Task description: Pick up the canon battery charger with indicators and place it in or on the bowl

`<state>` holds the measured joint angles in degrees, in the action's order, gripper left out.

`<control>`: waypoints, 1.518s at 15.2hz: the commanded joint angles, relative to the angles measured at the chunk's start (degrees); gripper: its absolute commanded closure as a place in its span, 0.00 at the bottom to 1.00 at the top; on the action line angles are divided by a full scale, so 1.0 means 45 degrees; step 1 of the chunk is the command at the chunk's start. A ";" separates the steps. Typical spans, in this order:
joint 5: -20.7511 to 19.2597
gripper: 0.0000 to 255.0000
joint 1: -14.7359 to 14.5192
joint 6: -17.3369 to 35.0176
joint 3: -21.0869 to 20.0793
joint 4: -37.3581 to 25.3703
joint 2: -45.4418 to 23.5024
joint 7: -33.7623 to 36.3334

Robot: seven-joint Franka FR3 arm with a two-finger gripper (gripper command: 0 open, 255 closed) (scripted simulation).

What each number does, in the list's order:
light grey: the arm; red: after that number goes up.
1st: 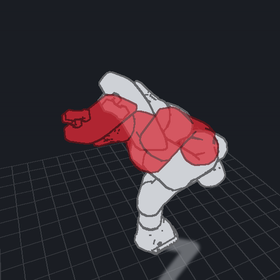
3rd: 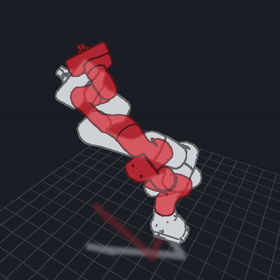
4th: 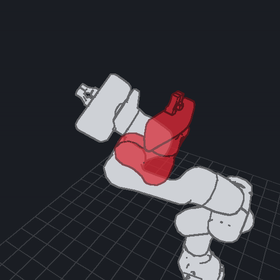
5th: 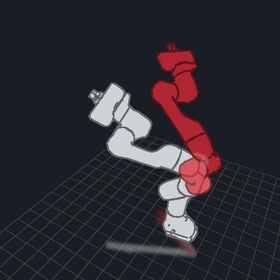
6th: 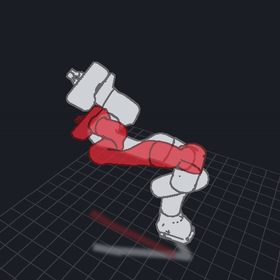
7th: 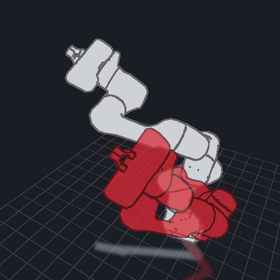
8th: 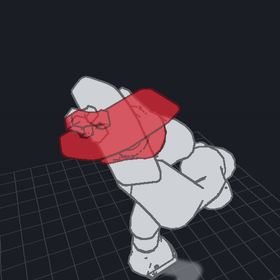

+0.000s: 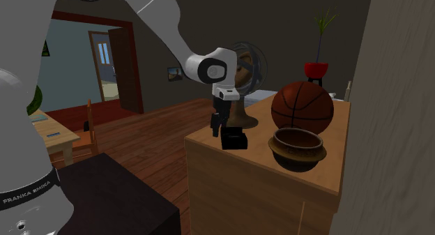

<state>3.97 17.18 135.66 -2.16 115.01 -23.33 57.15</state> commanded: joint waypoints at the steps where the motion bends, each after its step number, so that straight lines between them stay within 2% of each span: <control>1: 0.0000 0.00 -0.0001 0.0011 -0.0001 0.0005 -0.0003 0.0001; 4: 0.0000 0.00 -0.0001 0.0008 0.0000 0.0003 -0.0003 0.0001; 5: 0.0000 1.00 -0.0001 0.0008 0.0000 0.0003 -0.0003 0.0001; 14: 0.0001 1.00 -0.0001 0.0011 0.0000 0.0005 -0.0003 0.0001; 23: -0.0027 1.00 0.0007 -0.1240 0.0007 -0.0226 0.1019 0.0080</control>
<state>3.87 17.18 130.84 -2.14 114.30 -19.22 57.50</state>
